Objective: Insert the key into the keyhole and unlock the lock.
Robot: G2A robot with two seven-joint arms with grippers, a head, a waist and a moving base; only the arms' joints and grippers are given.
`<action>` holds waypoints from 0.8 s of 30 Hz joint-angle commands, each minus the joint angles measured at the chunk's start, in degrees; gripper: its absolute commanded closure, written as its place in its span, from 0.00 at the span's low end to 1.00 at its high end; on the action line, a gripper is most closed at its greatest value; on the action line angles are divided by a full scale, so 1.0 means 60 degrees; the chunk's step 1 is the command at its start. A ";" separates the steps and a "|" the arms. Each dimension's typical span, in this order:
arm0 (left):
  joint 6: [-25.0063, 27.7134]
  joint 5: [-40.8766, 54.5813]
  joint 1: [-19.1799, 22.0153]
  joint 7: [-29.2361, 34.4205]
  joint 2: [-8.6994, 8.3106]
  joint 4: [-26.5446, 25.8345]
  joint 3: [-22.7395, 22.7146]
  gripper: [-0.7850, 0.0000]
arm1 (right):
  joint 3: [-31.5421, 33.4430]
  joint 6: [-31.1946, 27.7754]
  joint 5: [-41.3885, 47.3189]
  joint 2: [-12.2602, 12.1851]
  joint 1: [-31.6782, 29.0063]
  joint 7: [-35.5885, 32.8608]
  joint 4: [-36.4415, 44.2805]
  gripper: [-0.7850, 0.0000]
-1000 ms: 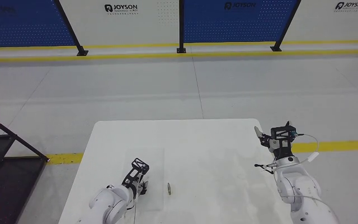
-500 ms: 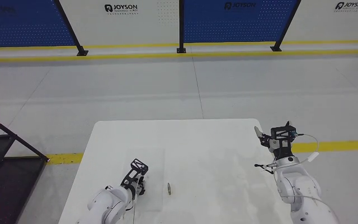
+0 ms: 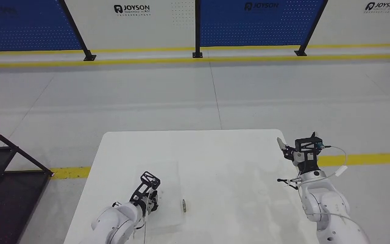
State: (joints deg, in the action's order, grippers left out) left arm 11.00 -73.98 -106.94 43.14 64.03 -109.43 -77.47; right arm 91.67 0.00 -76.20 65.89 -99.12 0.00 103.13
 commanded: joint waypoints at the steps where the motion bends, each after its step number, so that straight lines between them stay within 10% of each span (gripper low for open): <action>1: 0.0119 0.0015 -0.0132 0.0002 -0.0033 -0.0149 -0.0156 1.00 | 0.0000 0.0000 0.0000 0.0000 0.0000 0.0000 0.0000 0.00; 24: 0.1721 0.2532 -0.0487 -0.0169 -0.0269 0.0275 -0.1615 1.00 | 0.0000 0.0000 0.0000 0.0000 0.0000 0.0000 0.0000 0.00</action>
State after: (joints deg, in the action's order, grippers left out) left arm 20.88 -59.52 -109.74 42.18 62.48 -107.71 -86.95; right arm 91.67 0.00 -76.20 65.89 -99.12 0.00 103.13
